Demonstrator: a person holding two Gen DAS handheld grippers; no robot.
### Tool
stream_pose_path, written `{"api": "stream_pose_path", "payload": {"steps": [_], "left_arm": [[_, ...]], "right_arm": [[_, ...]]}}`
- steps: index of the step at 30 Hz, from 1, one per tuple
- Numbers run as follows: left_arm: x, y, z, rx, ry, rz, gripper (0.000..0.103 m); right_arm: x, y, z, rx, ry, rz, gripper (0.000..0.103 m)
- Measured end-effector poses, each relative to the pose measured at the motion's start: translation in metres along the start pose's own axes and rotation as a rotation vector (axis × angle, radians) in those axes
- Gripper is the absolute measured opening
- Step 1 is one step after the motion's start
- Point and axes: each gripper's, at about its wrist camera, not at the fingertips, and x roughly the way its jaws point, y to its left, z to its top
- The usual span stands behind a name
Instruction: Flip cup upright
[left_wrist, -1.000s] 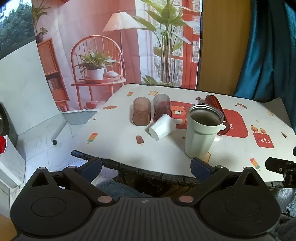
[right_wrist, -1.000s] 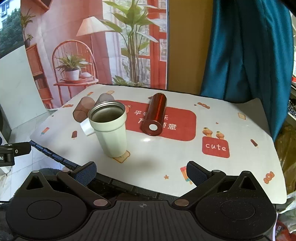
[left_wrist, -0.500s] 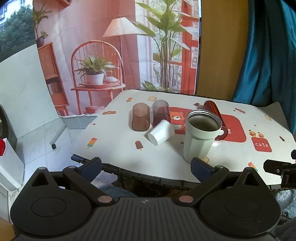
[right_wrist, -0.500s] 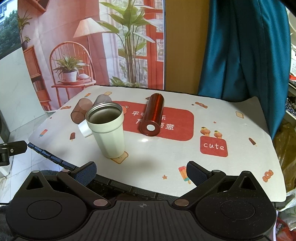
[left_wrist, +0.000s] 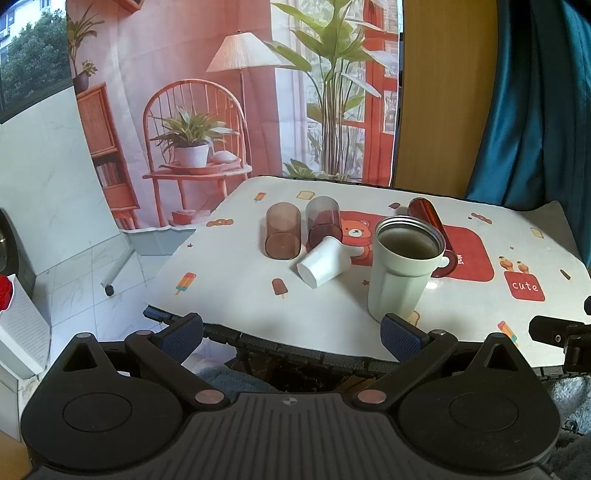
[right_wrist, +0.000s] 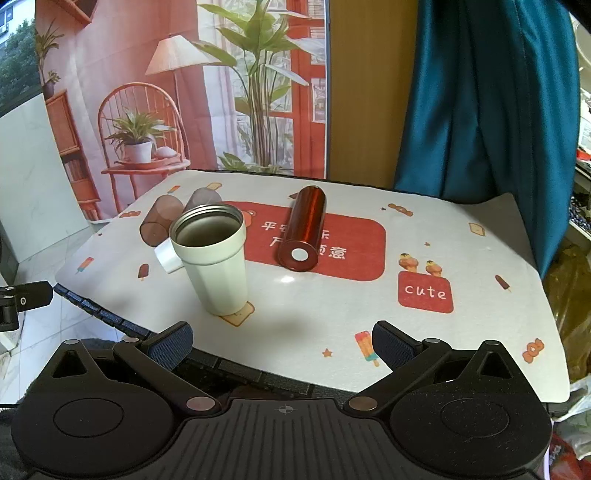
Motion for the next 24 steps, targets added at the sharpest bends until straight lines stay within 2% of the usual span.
{"api": "stream_pose_path", "payload": {"steps": [24], "left_arm": [[0.0,0.0005,-0.002,0.008,0.019,-0.001,0.103]], "right_arm": [[-0.0008,-0.0023,-0.0007,0.005,-0.001,-0.001,0.103]]}}
